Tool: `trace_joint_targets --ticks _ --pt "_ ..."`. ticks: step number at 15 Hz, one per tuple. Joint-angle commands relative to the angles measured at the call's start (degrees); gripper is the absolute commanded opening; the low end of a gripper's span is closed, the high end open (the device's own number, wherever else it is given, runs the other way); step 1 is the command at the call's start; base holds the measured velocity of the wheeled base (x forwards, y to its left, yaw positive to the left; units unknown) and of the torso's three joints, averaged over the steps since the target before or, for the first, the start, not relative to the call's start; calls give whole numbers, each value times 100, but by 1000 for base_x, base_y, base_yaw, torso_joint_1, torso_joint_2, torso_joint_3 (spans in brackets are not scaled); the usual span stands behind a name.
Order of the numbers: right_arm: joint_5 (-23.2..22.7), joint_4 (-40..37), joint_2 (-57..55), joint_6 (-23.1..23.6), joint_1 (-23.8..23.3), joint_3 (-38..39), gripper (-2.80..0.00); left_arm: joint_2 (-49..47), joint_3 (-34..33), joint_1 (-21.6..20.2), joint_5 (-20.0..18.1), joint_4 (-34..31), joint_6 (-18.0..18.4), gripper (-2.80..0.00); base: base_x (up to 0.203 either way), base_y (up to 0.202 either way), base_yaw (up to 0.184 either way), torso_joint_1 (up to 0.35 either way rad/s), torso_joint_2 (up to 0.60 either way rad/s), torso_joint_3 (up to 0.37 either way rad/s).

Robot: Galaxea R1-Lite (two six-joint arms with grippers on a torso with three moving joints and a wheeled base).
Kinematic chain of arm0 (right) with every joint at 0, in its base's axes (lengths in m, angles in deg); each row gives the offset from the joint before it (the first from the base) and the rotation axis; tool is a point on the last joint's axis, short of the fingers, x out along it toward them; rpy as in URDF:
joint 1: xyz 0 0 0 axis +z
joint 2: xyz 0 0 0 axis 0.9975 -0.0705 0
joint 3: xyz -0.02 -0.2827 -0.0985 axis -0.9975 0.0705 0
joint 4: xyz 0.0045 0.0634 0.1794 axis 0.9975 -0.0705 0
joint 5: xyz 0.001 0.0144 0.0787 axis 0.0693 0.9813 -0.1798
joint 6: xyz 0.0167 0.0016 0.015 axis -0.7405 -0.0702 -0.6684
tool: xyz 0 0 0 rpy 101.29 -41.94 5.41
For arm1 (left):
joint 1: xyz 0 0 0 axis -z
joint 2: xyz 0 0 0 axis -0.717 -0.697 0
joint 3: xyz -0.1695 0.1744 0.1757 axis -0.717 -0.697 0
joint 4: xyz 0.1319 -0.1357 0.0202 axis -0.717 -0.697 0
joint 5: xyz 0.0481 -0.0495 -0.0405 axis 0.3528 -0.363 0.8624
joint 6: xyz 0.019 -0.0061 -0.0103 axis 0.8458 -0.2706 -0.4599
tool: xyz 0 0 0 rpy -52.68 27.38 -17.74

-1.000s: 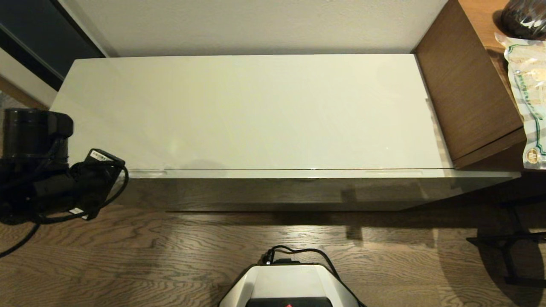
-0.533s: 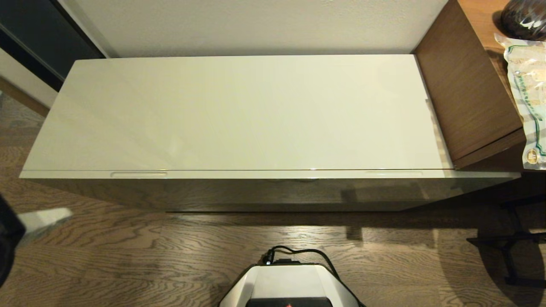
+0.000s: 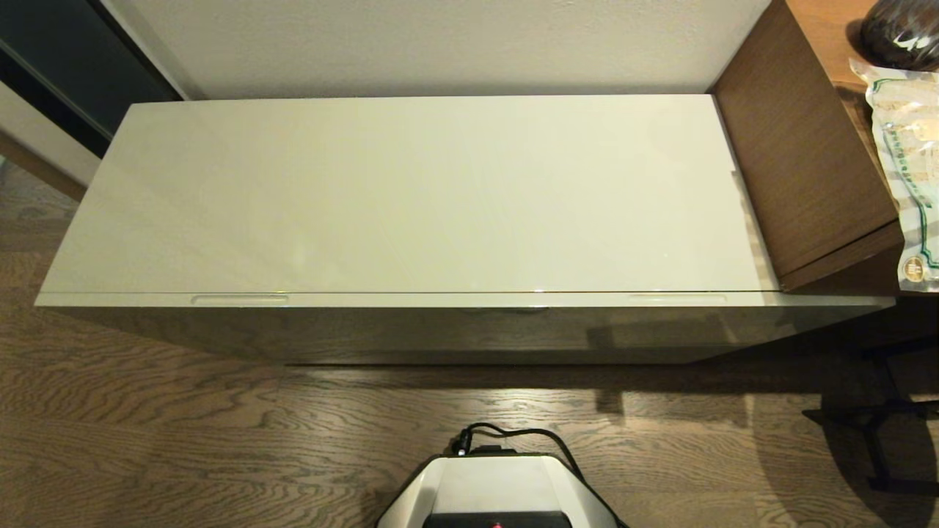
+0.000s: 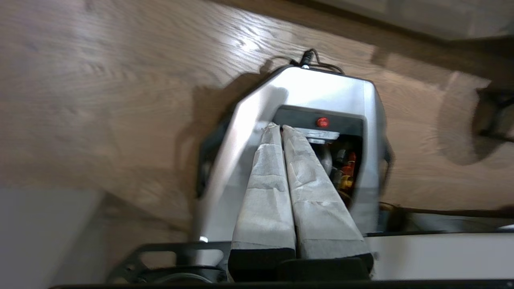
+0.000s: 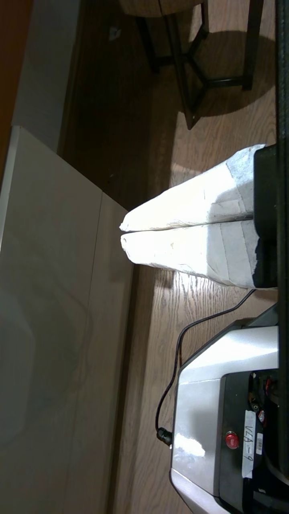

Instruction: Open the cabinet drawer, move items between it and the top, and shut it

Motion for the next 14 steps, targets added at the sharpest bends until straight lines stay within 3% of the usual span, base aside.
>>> trace_joint_targets --ticks 1,4,8,14 --pt "0 3 -8 7 0 0 -280 341 -161 -67 -6 -21 65 -280 0 0 0 0 0 0" --pt "9 3 -8 7 0 0 -280 605 -337 -115 -57 -16 282 -280 0 0 0 0 0 0" --pt "9 3 -8 7 0 0 -280 2073 -745 -221 8 97 1203 -280 0 0 0 0 0 0" --pt "9 3 -8 7 0 0 -280 2091 -1101 -234 451 454 1321 -280 0 0 0 0 0 0"
